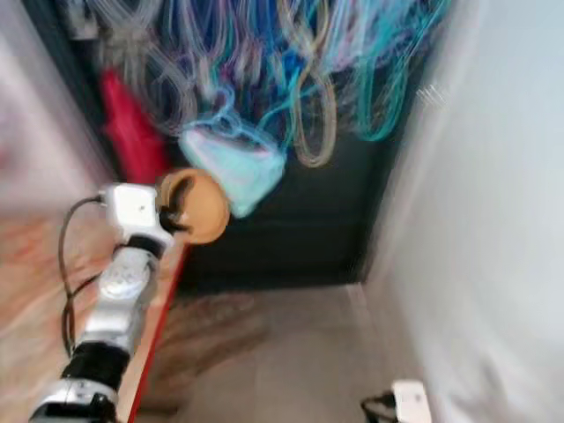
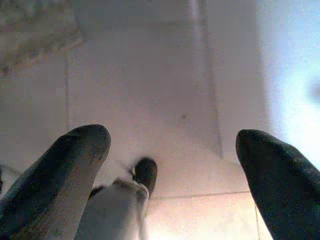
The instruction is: Restocking fridge
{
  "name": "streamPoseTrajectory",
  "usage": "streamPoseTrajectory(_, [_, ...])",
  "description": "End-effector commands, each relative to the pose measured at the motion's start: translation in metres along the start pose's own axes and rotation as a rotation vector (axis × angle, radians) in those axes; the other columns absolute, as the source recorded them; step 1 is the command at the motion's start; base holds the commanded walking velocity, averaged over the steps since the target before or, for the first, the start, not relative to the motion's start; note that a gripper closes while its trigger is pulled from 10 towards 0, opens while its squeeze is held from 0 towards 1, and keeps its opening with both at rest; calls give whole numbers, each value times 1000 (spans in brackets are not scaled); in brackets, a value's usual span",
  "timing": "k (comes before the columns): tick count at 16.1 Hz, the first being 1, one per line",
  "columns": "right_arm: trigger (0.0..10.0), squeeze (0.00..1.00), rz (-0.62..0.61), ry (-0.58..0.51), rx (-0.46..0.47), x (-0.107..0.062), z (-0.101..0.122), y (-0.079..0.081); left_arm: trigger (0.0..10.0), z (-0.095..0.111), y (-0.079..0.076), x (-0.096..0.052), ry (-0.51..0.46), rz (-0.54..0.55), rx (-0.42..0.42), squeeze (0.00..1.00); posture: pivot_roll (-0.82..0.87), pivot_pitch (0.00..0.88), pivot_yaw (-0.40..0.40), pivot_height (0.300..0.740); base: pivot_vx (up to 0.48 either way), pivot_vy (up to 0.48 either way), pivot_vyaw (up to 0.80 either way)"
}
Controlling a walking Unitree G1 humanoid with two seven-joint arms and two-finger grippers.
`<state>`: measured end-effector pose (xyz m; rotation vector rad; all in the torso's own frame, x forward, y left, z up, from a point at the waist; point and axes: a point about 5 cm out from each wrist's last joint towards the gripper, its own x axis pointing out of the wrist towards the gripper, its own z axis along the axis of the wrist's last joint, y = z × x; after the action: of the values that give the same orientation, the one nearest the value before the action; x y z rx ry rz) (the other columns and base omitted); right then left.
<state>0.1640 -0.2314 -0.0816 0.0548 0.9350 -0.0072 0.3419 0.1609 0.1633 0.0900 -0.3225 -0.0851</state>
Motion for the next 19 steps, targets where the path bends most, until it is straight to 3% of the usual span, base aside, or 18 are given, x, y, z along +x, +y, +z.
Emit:
streamPoseTrajectory(1, [10000,0,19,1,2,2,0,7,10000,-3,10,-4,17,16,12,0,14,0,34,740,0,0,-800])
streamPoseTrajectory(5, [10000,0,15,-2,5,2,0,6,10000,-8,11,-5,47,8,-25,0,16,0,35,740,0,0,-200])
streamPoseTrajectory(13, [10000,0,15,4,9,2,0,7,10000,-22,21,-10,122,38,-34,0,13,0,35,740,0,0,-800])
streamPoseTrajectory(14, [10000,0,16,4,8,2,0,7,10000,-30,24,-13,165,60,-46,0,15,0,35,740,0,0,-800])
streamPoseTrajectory(16, [10000,0,16,5,10,2,-1,7,10000,-66,38,-30,364,153,-138,0,17,0,38,740,0,0,-800])
streamPoseTrajectory(19, [10000,0,17,6,10,2,-1,8,10000,-101,47,-59,559,204,-219,0,14,0,42,740,0,0,-800])
